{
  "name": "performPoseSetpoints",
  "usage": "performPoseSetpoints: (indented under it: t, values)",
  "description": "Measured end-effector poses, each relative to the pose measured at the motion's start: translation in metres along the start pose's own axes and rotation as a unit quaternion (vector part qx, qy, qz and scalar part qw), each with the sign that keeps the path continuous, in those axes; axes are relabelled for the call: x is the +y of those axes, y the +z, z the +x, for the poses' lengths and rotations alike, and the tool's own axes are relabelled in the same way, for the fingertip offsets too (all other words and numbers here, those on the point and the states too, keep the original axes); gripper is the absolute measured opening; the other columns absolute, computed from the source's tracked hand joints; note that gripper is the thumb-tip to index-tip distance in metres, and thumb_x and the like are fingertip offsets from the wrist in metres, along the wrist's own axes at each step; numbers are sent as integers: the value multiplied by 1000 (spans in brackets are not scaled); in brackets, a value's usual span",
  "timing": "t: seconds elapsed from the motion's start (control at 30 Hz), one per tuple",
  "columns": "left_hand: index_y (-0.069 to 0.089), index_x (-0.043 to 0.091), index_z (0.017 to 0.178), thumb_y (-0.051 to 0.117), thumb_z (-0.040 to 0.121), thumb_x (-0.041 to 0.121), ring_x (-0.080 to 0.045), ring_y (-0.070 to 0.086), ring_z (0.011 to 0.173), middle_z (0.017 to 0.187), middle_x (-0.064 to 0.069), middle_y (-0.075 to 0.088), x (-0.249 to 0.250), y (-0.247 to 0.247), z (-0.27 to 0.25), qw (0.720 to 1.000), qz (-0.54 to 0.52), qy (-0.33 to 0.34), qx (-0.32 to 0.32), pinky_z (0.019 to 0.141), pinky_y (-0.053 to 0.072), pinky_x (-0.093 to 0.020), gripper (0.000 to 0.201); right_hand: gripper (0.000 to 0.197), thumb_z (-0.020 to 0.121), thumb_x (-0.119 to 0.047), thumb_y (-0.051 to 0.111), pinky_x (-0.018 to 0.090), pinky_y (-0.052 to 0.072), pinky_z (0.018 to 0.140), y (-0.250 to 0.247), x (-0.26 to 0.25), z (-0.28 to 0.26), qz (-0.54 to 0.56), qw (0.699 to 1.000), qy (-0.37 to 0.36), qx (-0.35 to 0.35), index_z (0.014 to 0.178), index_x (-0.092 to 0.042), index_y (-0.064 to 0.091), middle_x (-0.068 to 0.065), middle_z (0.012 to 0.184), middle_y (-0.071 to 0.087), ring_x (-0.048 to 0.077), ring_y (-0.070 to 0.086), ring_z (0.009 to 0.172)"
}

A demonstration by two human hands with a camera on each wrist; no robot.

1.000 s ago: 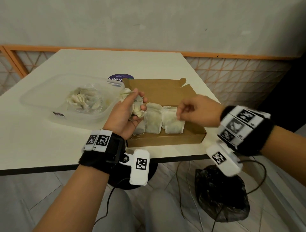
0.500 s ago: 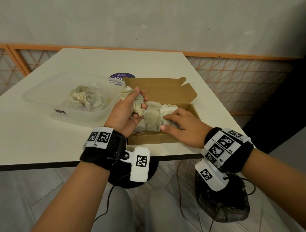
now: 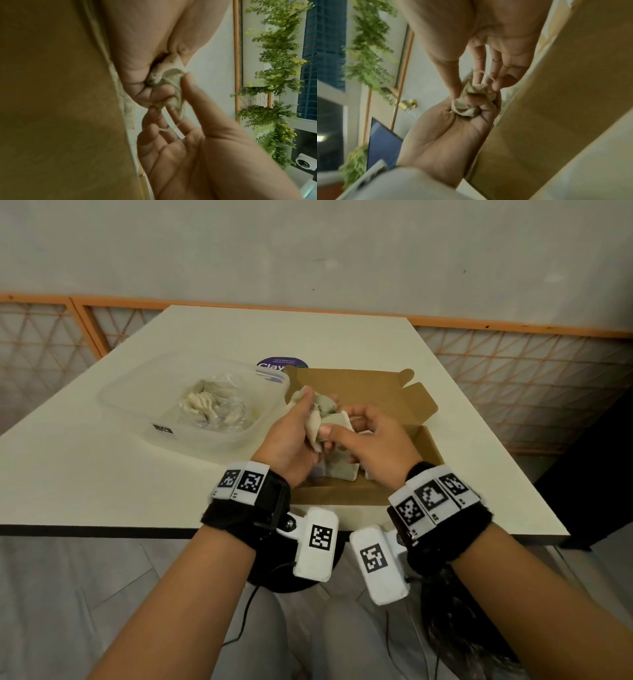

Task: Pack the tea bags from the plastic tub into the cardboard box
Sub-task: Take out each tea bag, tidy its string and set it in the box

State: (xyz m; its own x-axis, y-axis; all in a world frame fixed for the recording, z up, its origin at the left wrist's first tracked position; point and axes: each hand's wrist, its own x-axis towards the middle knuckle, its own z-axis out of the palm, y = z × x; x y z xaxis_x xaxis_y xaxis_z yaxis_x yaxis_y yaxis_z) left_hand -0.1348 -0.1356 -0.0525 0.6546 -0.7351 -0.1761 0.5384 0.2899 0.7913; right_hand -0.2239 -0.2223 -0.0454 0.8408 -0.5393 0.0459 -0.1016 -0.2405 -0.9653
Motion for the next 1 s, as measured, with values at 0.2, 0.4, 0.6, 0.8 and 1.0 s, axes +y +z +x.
performPoseSetpoints:
  t: [0.2,0.4,0.6,0.8,1.0]
  values:
    - [60,12,94,40,100,31,-8,49,59,81,-2,59,0,-4,1,1000,-12,2,22,41,37,-13,29,6,85,-9,62,17,45,49,-6,12,6,296,952,44,64,84,-14,60,3,81,65,10,59,65]
    - [59,12,94,58,91,30,-5,47,48,67,2,55,-2,-4,-2,994,96,42,-18,41,31,-14,18,17,87,-6,58,14,36,42,-14,16,9,385,919,54,59,98,-18,54,2,74,59,7,46,56]
    - [63,19,82,64,86,10,-10,62,63,76,-1,66,-6,0,-5,983,171,49,-43,52,46,-18,10,16,87,-10,57,16,38,45,-11,16,8,341,940,22,19,99,-19,53,0,81,71,8,58,63]
    - [59,9,105,57,91,12,-11,62,68,84,-6,65,-2,-7,0,997,63,54,-3,54,51,-20,14,50,74,-23,68,19,41,59,-17,19,8,342,937,50,-58,120,-23,50,-3,94,67,8,60,78]
    - [58,14,90,55,92,11,-2,51,41,57,4,60,-4,-5,-1,994,78,72,5,36,37,-12,5,4,79,-16,62,16,34,50,-10,19,11,287,951,78,-83,81,-17,60,-4,71,58,7,45,62]
